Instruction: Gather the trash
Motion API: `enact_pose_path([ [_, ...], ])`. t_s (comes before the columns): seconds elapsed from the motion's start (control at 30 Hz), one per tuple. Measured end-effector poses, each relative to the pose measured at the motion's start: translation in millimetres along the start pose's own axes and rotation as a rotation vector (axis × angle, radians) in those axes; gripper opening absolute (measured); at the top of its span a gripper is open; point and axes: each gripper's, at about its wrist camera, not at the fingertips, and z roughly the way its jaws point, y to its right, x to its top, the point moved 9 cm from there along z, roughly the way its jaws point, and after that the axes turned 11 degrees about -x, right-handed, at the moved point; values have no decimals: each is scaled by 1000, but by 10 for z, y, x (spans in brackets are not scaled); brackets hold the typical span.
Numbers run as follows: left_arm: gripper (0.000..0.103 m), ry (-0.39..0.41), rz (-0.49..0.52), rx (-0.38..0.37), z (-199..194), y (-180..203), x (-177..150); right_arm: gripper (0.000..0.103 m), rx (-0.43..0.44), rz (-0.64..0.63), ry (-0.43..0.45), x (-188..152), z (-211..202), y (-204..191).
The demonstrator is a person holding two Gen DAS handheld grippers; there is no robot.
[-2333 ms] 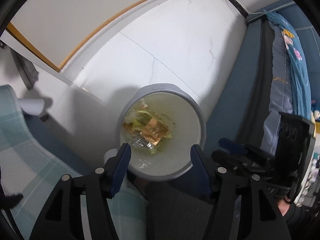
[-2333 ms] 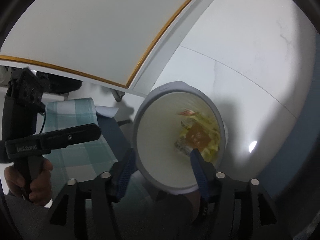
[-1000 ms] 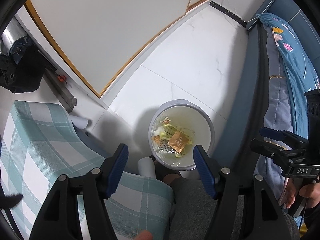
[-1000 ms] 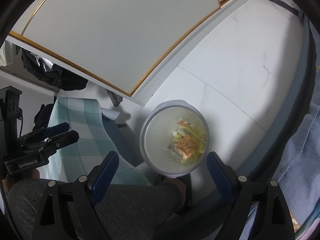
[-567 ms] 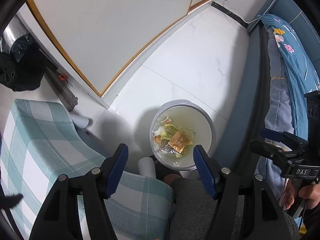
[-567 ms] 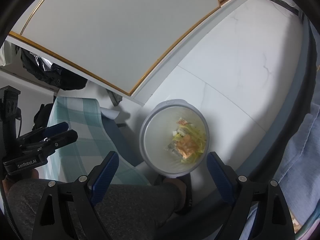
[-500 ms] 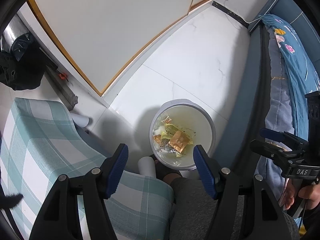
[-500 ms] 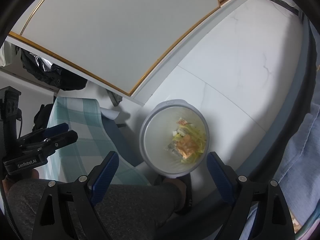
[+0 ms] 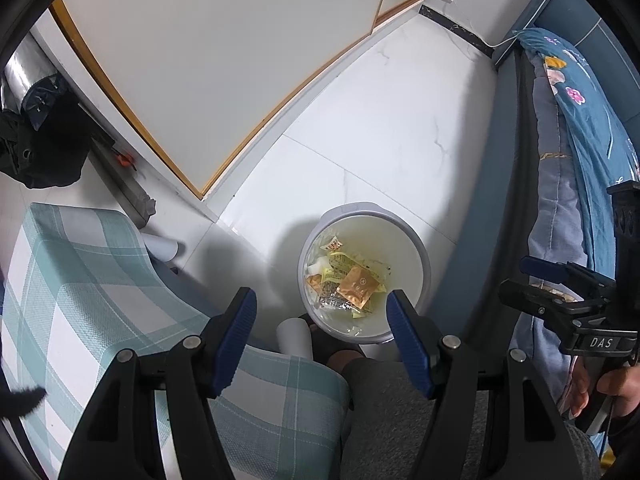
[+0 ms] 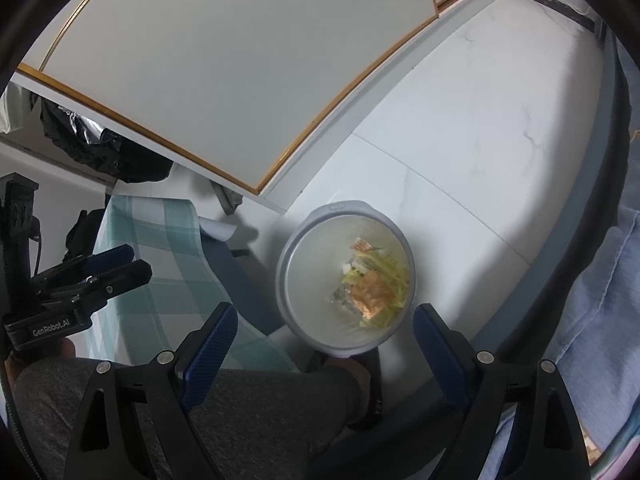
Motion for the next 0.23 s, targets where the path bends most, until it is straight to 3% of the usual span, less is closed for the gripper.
enact_pose_path([
  [0.23,64,58,-19,-8,-74,-32,58,90,-12,-5,11,21,-35,-4],
])
